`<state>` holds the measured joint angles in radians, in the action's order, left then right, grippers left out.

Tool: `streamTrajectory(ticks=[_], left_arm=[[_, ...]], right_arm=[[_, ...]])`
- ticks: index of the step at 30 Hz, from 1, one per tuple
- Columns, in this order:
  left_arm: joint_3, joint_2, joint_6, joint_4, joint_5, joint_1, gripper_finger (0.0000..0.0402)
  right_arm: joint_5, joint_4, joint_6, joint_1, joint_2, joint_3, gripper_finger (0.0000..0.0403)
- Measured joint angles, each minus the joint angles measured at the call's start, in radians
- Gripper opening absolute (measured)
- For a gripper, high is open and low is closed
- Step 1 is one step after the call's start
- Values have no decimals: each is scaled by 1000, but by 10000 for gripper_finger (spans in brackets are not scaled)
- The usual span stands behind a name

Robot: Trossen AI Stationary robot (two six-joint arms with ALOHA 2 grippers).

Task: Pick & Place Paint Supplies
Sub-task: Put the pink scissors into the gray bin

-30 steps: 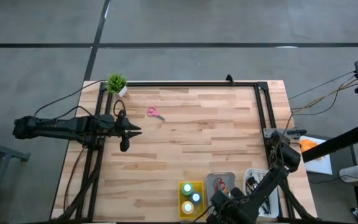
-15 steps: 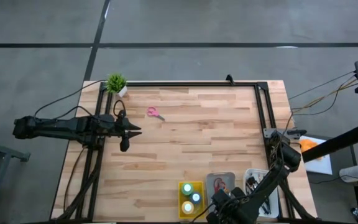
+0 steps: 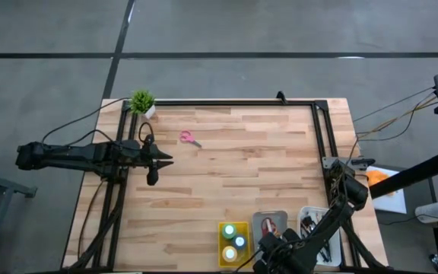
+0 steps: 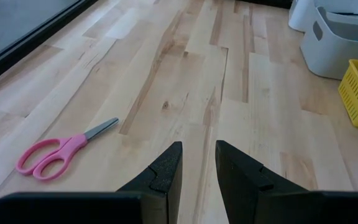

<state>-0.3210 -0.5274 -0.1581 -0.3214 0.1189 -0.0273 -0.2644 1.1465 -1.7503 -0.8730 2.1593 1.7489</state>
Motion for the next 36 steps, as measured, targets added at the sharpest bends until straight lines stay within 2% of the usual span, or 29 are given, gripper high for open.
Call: streamTrajectory(ticks=[4, 11, 24, 31, 36], left_arm=[[0, 0, 0, 0, 0, 0, 99], [0, 0, 0, 0, 0, 0, 99], [0, 0, 0, 0, 0, 0, 99], [0, 0, 0, 0, 0, 0, 99], [0, 0, 0, 0, 0, 0, 99]], right_arm=[[-7, -1, 25, 0, -17, -1, 114], [-88, 23, 58, 0, -94, 4, 114], [-356, 239, 258, 5, -203, -10, 114], [-515, 153, 406, 34, -357, -172, 114], [-597, -53, 588, 91, -509, -383, 114]])
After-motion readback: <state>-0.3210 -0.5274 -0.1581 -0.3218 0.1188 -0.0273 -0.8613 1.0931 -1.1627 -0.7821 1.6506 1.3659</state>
